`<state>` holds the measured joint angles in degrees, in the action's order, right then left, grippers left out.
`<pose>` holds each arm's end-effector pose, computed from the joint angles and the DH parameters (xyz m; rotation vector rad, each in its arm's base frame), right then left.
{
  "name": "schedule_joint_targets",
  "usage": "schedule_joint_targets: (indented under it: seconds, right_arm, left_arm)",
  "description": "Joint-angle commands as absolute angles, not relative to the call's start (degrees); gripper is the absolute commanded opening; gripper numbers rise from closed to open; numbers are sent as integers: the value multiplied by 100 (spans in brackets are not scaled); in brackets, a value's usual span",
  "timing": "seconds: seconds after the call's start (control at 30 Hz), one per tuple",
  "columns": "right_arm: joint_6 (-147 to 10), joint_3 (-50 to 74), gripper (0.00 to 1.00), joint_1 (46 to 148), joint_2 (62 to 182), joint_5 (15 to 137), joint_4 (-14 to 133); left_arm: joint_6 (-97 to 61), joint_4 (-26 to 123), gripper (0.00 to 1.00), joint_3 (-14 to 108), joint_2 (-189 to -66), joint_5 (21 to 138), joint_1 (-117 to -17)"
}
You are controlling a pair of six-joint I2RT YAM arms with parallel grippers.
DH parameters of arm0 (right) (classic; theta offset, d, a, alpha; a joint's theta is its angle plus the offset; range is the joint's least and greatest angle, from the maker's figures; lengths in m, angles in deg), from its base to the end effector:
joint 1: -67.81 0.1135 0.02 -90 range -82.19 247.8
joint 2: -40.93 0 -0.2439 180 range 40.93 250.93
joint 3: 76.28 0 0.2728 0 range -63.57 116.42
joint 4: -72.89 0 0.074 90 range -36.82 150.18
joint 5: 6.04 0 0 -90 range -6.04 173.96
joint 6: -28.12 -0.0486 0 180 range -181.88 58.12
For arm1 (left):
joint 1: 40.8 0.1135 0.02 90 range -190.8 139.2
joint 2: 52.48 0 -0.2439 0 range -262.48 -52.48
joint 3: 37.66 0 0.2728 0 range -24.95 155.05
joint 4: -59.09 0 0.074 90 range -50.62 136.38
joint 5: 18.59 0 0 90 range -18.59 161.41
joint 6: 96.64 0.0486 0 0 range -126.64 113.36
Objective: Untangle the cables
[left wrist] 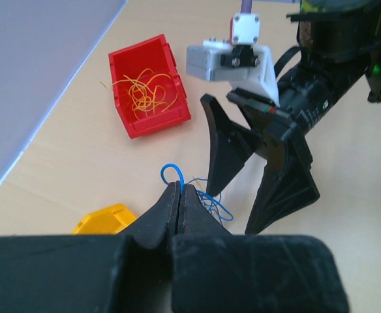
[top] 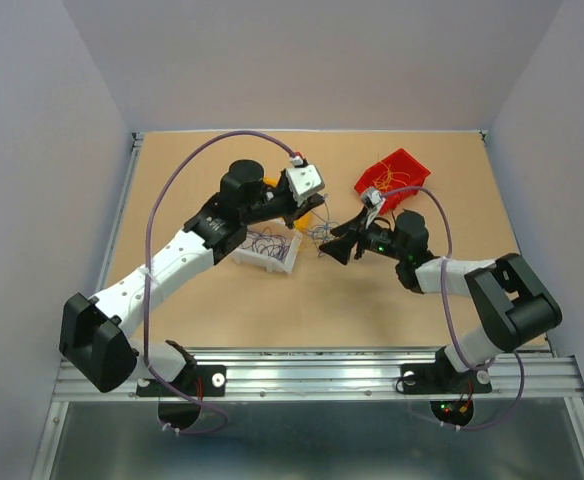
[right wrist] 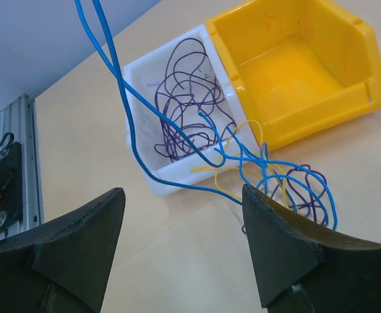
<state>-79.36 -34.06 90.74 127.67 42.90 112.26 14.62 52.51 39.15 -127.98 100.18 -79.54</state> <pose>0.2738 0.1505 0.1558 -0.6500 1.6402 1.1135 0.2566 -0.2359 0.3452 1.1575 1.2341 -0.6460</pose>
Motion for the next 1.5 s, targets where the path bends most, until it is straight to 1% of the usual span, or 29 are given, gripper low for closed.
schedule_joint_targets:
  seconds: [0.0,0.13,0.17,0.2,0.23,0.3,0.33,0.4,0.43,0.47,0.57,0.73,0.93,1.07,1.1,1.37,1.47]
  right_arm:
    - [-7735,-2895,77,9373,13014,4387,11758]
    - [-7595,-2614,75,9637,13417,4950,11766]
    - [-7586,-2544,72,9698,13610,5029,11758]
    - [-7603,-2465,70,9707,13725,5021,11766]
    - [-7629,-2342,62,9733,13804,5021,11758]
    - [-7656,-2262,54,9760,13928,5012,11758]
    - [-7647,-2262,48,9760,13963,5021,11758]
    - [-7630,-2305,44,9760,13929,5073,11758]
    - [-7577,-2341,45,9760,13850,5100,11758]
    - [-7551,-2437,45,9760,13797,5135,11766]
    - [-7489,-2639,47,9760,13568,5538,11758]
    - [-7445,-2877,48,9760,13217,5908,11758]
    - [-7427,-3079,49,9760,12892,6391,11766]
    - [-7506,-3316,50,9760,12602,6918,11793]
    - [-7524,-3360,50,9760,12479,7128,11802]
    - [-7559,-3799,50,9760,11969,7754,12012]
    - [-7551,-3879,50,9760,11837,7877,12065]
  left_arm:
    - [1130,5386,0,4684,-12481,10296,-7938]
    - [1024,4974,0,5624,-12683,10410,-7947]
    - [1006,4703,0,6157,-12831,10410,-7947]
    - [989,4648,0,6432,-12902,10393,-7947]
    - [971,4438,0,6992,-12981,10376,-7947]
    - [910,4086,0,7601,-13192,10279,-7947]
    - [883,3998,0,8195,-13254,10218,-7947]
    - [796,3883,0,8700,-13386,9937,-7947]
    - [769,3952,0,9042,-13404,9849,-7947]
    - [752,4040,0,9123,-13395,9648,-7947]
    - [725,4496,0,9010,-13352,9253,-7947]
    - [1050,4586,0,8747,-13553,8847,-7947]
    - [1235,5024,0,7983,-13983,8671,-7631]
    - [990,5271,0,7648,-14590,8934,-7052]
    - [832,5350,0,7578,-14704,9212,-6781]
    - [874,5500,0,7314,-16022,9953,-6172]
    - [945,5482,0,7113,-16181,10199,-6058]
